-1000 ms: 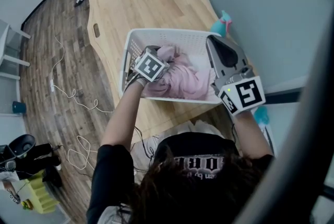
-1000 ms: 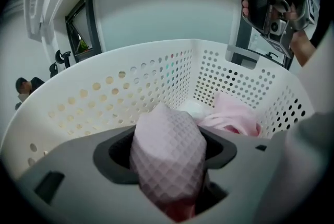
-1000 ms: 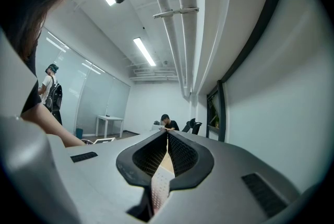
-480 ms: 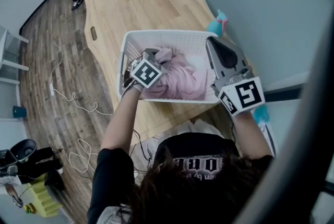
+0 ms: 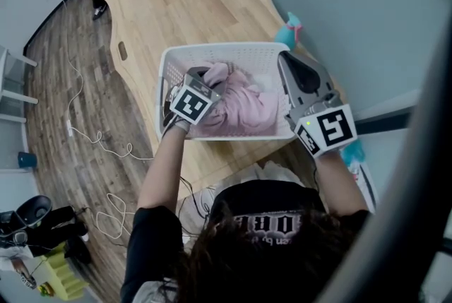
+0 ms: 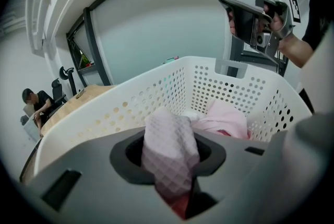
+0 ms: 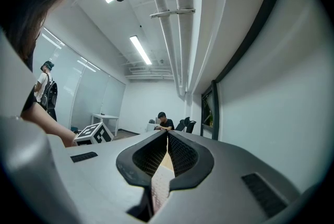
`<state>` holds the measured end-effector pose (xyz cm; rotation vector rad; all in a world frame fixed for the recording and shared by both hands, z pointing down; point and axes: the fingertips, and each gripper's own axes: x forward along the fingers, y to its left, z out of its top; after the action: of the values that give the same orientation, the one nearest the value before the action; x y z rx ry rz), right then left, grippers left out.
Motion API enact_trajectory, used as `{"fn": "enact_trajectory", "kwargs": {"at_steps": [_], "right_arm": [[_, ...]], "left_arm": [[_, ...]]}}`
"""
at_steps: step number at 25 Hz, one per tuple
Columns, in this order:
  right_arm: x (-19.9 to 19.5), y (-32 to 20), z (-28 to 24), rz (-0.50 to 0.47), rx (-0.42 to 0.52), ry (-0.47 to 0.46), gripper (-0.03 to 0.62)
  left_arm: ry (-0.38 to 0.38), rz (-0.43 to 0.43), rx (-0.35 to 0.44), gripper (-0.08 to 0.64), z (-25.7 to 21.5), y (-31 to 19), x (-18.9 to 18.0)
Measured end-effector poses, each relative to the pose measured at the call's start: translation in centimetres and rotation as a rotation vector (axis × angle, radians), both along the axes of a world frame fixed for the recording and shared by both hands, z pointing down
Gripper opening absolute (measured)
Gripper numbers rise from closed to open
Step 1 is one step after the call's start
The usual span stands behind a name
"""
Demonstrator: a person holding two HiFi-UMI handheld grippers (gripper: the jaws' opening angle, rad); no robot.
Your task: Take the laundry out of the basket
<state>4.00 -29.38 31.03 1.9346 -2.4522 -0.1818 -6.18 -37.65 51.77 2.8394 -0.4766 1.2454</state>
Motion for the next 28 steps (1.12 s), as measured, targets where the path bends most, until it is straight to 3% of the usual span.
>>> {"fn": "enact_trajectory", "kwargs": {"at_steps": [10,16,28], "right_arm": [[1.0,0.9,0.0,0.039,-0.001,0.013,0.029],[1.5,1.6,-0.5,0.062,0.009,0.011,0.028],[2.0,3.0,-1.8,0.102,0.027,0.044,0.028]], "left_arm": [[0.068,-0.076,0.032,0.135,-4.8,0.3,-0.1],[0.085,-0.074,0.09,0.135,-9.0,0.6,0.2],[0.19,-0.03,0.196,0.132,-16.6,1.7,2.1]]}}
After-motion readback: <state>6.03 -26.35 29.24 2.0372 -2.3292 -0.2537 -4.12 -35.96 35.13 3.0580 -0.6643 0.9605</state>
